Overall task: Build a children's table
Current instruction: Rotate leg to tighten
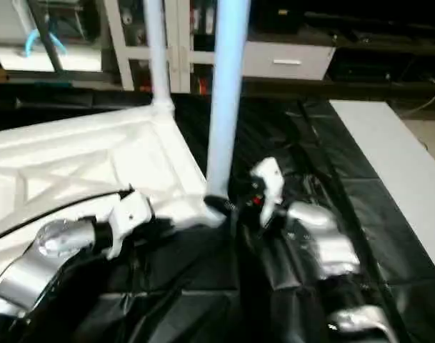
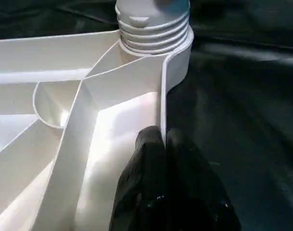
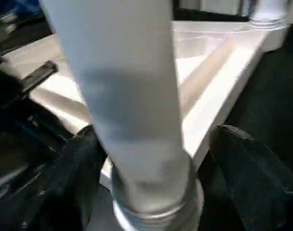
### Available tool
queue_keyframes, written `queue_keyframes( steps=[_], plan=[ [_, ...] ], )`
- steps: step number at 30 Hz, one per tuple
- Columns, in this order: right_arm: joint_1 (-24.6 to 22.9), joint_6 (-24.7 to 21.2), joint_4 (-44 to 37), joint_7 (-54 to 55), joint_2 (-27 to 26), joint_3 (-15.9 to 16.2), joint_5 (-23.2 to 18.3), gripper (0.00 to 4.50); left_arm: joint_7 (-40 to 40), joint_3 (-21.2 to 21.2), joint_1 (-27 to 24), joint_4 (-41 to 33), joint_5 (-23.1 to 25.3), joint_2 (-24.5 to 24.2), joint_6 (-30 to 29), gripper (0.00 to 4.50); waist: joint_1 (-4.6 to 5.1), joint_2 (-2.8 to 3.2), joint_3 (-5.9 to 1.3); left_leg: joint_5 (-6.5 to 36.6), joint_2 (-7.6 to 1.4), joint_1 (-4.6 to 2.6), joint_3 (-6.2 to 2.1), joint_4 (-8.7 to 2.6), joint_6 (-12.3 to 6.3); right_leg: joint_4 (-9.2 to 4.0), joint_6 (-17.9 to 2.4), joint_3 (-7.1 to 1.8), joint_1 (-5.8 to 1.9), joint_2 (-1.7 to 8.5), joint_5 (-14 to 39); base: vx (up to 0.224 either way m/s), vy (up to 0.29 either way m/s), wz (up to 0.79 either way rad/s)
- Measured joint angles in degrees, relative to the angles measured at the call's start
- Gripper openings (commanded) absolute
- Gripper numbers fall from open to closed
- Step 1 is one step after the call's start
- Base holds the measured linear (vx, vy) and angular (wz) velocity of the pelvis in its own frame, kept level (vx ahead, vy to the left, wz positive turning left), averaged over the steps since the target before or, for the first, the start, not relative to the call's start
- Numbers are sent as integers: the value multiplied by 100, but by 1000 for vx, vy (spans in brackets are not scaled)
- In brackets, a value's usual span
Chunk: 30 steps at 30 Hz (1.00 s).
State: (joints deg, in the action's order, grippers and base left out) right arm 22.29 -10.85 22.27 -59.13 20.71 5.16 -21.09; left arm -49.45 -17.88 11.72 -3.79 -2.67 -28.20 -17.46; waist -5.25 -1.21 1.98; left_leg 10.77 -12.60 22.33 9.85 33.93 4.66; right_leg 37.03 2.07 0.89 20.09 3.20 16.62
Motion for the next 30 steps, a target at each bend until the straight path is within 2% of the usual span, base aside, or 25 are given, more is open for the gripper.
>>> queue_keyframes(
  steps=[1, 2, 6, 8, 10, 16, 19, 22, 25, 29, 30],
  plan=[
    [-3, 41, 15, -29, 3, 0, 18, 367, -20, 1, 0, 8, 0, 3, 1, 0, 2, 4, 3, -4, -2, -3, 0, -1, 5, 4, 0, 1, 0, -1, 0, 0, 0, 0],
    [-20, 37, 15, -79, 10, 0, 20, 341, -34, -1, 0, 15, -4, 3, 11, 0, 2, 7, 4, -6, -2, -5, 0, -3, 10, 7, -2, 2, -1, -1, 1, 0, 0, 0],
    [-106, -115, -63, -210, -42, -1, -168, 326, -94, -30, -2, 19, -41, 3, 34, 0, -3, 12, 7, -10, -2, -6, -3, -3, 14, 9, -3, 1, -3, -1, 1, 0, 0, 0],
    [-106, -164, -156, -265, -105, 0, -179, 293, -104, -30, -2, 18, -41, 8, 33, 0, -7, 12, 6, -10, -2, -6, -4, -3, 13, 9, -3, 2, -3, -1, 1, 0, 0, 0],
    [-105, -172, -179, -271, -127, -1, -179, 290, -126, -30, -3, 15, -41, 10, 32, 0, -14, 12, 6, -10, 0, -5, -4, -2, 12, 8, -3, 2, -3, 0, 1, 0, 0, 0],
    [-104, -192, -178, -307, -93, -20, -164, 238, -163, -27, -27, -25, -50, -1, 23, 0, -29, 12, 6, -8, 0, -4, -3, -3, 9, 7, -6, 2, -3, 0, 3, 0, 0, 0],
    [-101, -88, -164, -199, -124, -17, -70, 224, -145, -41, -26, -26, -34, 7, -3, 0, -24, 12, 6, -9, 0, -6, -3, -3, 9, 9, -6, 2, -3, -1, 3, 0, 0, 0],
    [-1, 131, -17, 371, -389, -19, 165, 216, 76, -40, 62, 43, 99, 123, -149, 0, 24, 8, 4, -15, -4, -17, -2, -2, 20, 22, -8, 1, -5, -2, 4, 0, 0, 0],
    [218, 251, 277, 1485, -788, -67, 409, 210, 566, -61, 336, 246, 311, 504, -532, 0, 89, 0, -1, -22, -3, -35, -3, 1, 31, 39, -36, -7, -10, -2, 20, 0, 0, 0],
    [958, 547, 1269, 4286, -1725, -433, 871, 202, 2193, 74, 961, 905, 683, 2020, -1598, 0, 171, -16, -11, -31, 6, -37, -4, 11, 70, 49, -38, -10, -14, 5, 17, 0, 0, 0],
    [1054, 663, 1435, 4639, -1821, -484, 931, 202, 2415, 77, 1029, 997, 684, 2223, -1713, 0, 176, -16, -14, -30, 8, -36, -4, 11, 70, 46, -38, -12, -15, 6, 17, 0, 0, 0]
  ],
)
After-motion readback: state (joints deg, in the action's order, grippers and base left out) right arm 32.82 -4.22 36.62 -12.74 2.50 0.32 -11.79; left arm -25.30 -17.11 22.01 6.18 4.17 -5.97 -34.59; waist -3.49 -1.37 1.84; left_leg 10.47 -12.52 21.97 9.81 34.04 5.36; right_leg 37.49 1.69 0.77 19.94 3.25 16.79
